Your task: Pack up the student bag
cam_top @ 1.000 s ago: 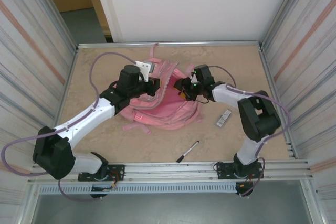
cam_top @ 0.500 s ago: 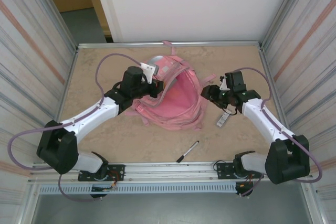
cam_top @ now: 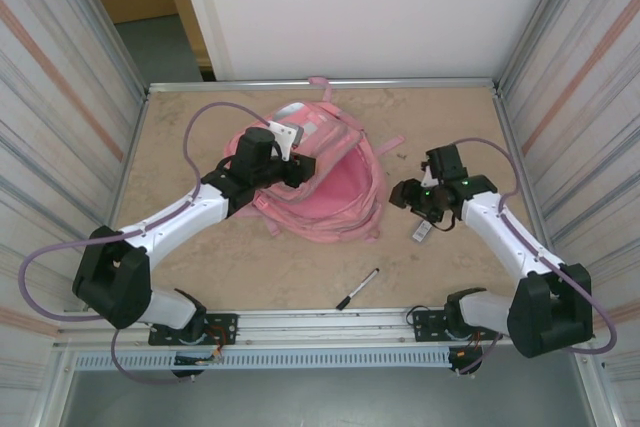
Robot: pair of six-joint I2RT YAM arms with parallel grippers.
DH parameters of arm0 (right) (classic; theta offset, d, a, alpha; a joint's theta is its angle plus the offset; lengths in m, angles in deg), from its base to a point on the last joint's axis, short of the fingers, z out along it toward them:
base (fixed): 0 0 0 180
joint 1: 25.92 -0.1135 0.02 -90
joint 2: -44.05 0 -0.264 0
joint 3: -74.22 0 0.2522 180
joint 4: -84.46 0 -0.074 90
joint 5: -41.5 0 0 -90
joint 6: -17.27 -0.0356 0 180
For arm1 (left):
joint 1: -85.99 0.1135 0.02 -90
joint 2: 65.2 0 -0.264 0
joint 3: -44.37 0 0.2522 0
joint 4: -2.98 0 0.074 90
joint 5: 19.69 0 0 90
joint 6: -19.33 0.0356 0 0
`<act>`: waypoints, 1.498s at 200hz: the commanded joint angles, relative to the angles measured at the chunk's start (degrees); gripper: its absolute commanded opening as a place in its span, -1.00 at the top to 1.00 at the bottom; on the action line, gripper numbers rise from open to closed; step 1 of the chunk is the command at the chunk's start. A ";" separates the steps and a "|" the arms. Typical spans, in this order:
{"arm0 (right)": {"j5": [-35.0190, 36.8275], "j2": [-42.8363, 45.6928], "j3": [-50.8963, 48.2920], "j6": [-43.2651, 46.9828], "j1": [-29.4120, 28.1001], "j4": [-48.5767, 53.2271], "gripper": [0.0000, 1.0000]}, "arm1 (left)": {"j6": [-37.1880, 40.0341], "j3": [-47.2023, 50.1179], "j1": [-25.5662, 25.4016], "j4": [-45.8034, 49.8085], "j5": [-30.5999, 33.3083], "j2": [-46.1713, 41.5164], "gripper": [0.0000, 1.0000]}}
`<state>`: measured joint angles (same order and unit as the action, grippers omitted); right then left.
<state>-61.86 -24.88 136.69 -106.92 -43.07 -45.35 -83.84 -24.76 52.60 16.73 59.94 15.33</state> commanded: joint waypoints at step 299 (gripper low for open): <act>1.27 -45.23 30.49 7.85 -3.69 -22.99 -0.16 | -41.75 17.59 5.83 8.20 1.06 -9.32 0.19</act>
<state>-60.22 -66.67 163.07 -100.69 -48.05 -64.61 -121.68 -7.19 60.25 22.55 57.73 9.72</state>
